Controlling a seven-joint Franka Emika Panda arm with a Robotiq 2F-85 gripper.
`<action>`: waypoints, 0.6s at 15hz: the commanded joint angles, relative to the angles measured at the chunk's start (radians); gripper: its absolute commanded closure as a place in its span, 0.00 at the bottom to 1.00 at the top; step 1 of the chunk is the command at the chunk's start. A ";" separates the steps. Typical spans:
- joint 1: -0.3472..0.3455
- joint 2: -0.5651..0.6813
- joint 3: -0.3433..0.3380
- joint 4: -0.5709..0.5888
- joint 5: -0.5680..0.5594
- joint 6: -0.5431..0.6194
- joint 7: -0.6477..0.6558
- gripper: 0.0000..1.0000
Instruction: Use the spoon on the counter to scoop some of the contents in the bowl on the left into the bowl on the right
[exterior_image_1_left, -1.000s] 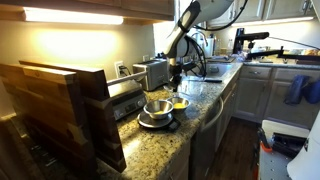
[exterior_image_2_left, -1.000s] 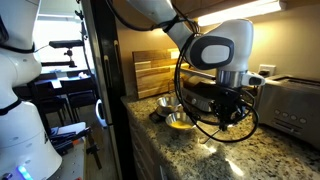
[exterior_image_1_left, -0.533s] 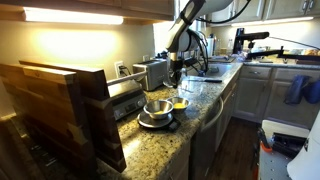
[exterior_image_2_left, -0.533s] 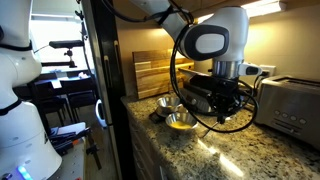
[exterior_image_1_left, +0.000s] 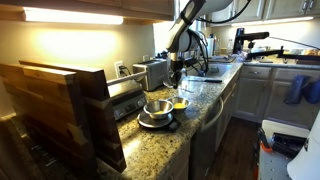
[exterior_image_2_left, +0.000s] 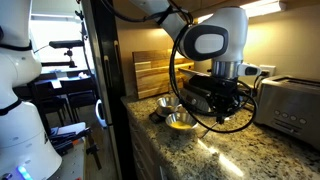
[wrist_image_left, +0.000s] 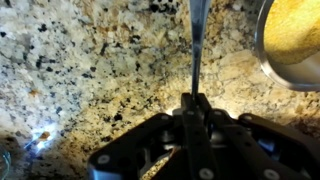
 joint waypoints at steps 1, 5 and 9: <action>0.006 -0.018 -0.002 -0.013 -0.001 -0.017 -0.006 0.96; 0.029 -0.084 0.002 -0.073 -0.036 -0.069 -0.032 0.96; 0.067 -0.142 -0.008 -0.122 -0.105 -0.147 -0.060 0.96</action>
